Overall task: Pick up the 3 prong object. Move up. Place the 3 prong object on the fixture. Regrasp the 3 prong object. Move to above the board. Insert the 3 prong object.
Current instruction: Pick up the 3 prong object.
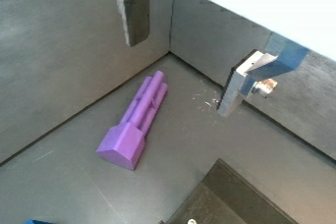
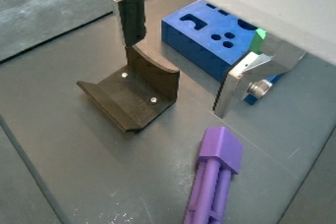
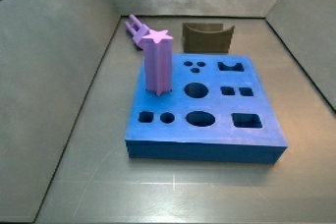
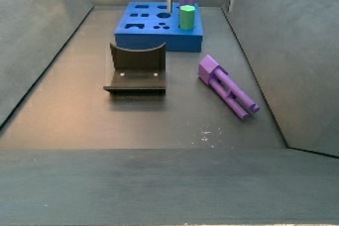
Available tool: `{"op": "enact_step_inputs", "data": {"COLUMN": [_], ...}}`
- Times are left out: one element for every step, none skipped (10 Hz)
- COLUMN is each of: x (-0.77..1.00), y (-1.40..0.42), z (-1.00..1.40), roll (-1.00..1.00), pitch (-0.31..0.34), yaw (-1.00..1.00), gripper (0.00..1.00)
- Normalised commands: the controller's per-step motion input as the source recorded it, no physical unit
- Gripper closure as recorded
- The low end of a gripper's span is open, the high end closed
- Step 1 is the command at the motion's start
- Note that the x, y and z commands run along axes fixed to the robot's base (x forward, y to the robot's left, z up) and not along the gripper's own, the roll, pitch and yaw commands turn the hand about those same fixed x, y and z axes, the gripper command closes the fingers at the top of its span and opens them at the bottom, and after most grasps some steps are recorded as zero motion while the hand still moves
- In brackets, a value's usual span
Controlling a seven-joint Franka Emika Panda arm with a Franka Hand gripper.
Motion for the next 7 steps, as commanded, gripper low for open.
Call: {"op": "enact_step_inputs", "data": {"x": [0.00, 0.00, -0.16, -0.31, -0.28, -0.35, -0.19], "y": [-0.01, 0.00, 0.00, 0.00, 0.00, 0.00, 0.00], "z": [-0.01, -0.01, -0.25, -0.37, -0.31, -0.27, -0.20], "roll": [0.00, 0.00, 0.00, -0.11, -0.17, -0.17, -0.20], "pitch": [-0.013, -0.026, -0.020, -0.127, -0.190, -0.191, -0.234], "yaw": [0.00, 0.00, 0.04, 0.29, 0.49, 0.59, 0.68], "gripper": [0.00, 0.00, 0.00, 0.00, 0.00, 0.00, 0.00]}}
